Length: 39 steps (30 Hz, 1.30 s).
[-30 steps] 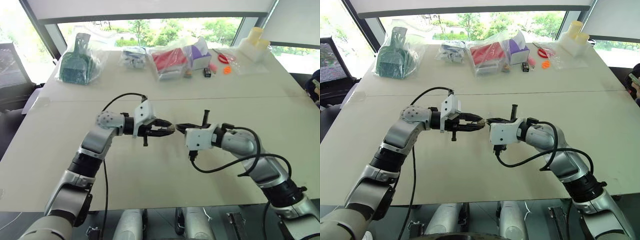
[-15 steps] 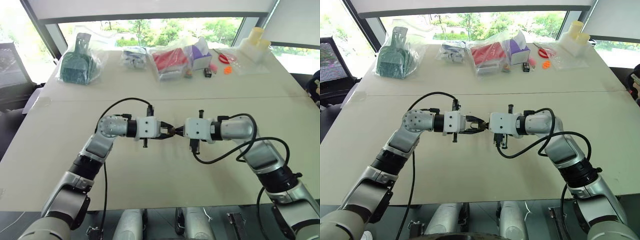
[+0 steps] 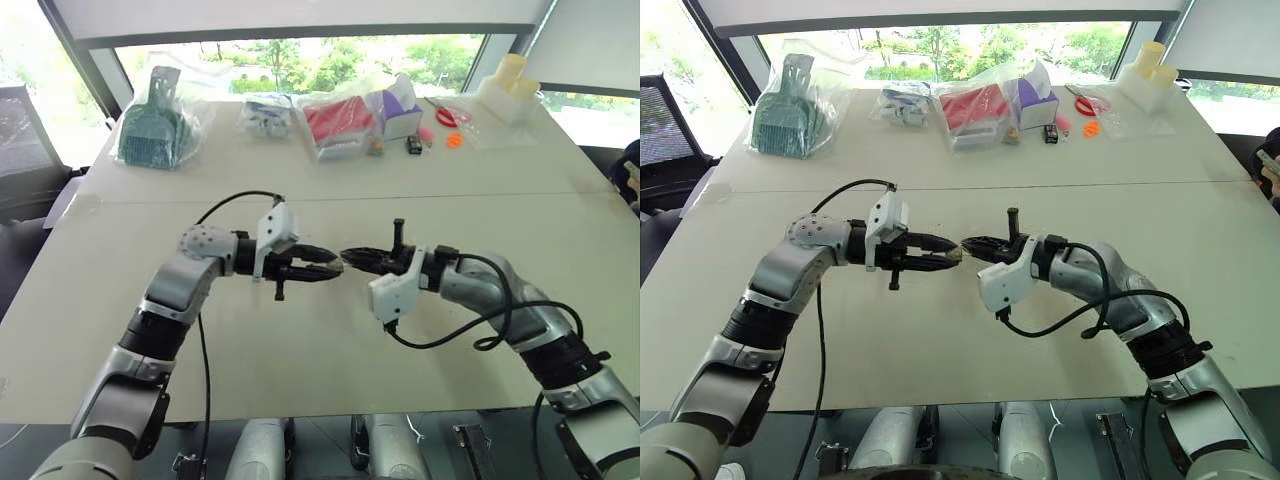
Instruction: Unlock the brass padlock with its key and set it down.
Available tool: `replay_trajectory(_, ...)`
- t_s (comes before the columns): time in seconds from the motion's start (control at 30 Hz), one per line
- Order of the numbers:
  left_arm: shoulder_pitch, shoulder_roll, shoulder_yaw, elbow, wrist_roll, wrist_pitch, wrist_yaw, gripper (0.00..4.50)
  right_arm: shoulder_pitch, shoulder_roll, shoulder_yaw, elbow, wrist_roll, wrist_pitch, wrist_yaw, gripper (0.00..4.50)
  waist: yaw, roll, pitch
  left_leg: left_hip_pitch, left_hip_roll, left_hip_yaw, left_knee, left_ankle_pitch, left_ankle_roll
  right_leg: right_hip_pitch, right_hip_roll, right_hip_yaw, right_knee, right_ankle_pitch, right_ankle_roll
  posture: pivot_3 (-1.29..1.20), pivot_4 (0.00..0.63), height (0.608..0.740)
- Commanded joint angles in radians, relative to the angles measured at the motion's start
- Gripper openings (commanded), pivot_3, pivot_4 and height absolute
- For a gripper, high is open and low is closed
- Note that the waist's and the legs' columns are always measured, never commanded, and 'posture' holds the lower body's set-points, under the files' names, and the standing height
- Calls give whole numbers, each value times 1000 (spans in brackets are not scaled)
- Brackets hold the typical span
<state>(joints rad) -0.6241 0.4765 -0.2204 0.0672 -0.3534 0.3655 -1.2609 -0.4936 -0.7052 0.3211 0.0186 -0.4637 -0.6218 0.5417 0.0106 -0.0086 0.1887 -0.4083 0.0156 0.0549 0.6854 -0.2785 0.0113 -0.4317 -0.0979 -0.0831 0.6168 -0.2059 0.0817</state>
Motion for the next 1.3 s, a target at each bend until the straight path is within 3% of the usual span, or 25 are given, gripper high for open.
replay_trajectory(0.03,-34,12,8,-25,-23,16,-28,742,-34,-5,-52,29,-28,-84,-88,1963,0,0,0,0,0,0,0,0,0,0,0,0,0,0,0,0,150,740)
replay_trajectory(0.2,-54,16,9,3,-12,12,-46,742,-47,-8,-39,61,-2,-146,-82,4465,1,0,0,0,0,0,0,0,0,0,0,0,0,0,0,0,150,740)
replay_trajectory(0.6,-68,7,6,45,1,-22,-56,742,-49,-2,-25,46,73,-180,0,4465,1,0,0,0,0,0,0,0,0,0,0,0,0,0,0,0,150,740)
replay_trajectory(0.7,-69,4,5,48,2,-26,-58,742,-48,2,-20,42,77,-180,13,3623,1,0,0,0,0,0,0,0,0,0,0,0,0,0,0,0,150,740)
replay_trajectory(0.93,-69,-7,6,44,1,-22,-57,742,-63,28,-10,40,73,-180,33,68,0,0,0,0,0,0,0,0,0,0,0,0,0,0,0,0,150,740)
replay_trajectory(1.27,-59,-3,13,32,-3,6,-39,742,-69,39,-4,48,70,-189,47,26,1,0,0,0,0,0,0,0,0,0,0,0,0,0,0,0,150,740)
replay_trajectory(1.3,-58,-2,14,31,-2,11,-35,1764,-69,39,-5,49,69,-188,47,0,0,0,0,0,0,0,0,0,0,0,0,0,0,0,0,0,150,740)
